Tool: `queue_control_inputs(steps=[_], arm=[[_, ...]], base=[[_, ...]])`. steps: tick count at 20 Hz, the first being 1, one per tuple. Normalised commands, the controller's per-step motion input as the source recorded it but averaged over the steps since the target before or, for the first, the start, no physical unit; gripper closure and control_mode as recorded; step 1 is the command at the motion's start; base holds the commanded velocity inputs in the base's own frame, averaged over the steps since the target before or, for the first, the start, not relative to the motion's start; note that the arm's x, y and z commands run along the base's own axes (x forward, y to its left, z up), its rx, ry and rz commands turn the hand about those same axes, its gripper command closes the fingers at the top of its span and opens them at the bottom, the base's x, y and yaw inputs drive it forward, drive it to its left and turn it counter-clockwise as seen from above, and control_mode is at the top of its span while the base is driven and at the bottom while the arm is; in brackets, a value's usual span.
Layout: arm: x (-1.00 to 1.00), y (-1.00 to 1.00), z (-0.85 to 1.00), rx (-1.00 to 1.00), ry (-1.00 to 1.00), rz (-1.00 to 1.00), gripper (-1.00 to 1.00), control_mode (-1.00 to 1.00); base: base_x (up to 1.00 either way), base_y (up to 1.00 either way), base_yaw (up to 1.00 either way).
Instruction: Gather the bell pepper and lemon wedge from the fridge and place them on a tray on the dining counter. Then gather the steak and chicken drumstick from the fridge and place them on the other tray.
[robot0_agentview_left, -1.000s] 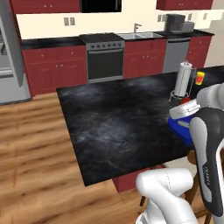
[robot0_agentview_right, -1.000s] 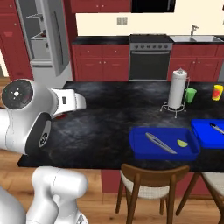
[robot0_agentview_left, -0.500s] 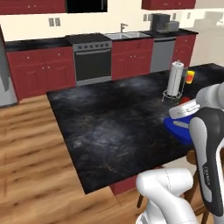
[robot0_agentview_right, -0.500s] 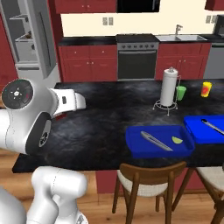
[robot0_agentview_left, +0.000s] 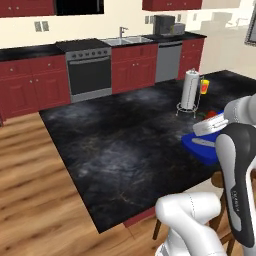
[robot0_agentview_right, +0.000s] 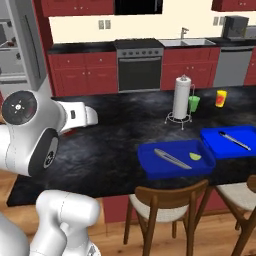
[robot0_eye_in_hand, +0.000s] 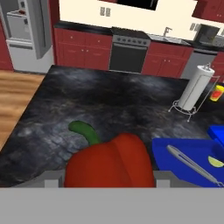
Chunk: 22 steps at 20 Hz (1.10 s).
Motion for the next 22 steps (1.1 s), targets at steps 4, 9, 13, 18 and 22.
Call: queue_control_inputs(steps=[4,9,13,18,22], arm=[[0.00,0.00,0.00,0.00,0.00,0.00,1.00,1.00],[0.00,0.00,0.00,0.00,0.00,0.00,1.00,1.00],[0.00,0.00,0.00,0.00,0.00,0.00,1.00,1.00],[0.00,0.00,0.00,0.00,0.00,0.00,1.00,1.00],[0.00,-0.29,-0.06,0.04,0.00,-0.04,1.00,-1.00]], base=[[1.00,-1.00,-0.16],[0.91,-0.64,-0.13],[0.31,-0.02,-0.02],[0.03,-0.21,0.00],[0.00,-0.10,-0.01]])
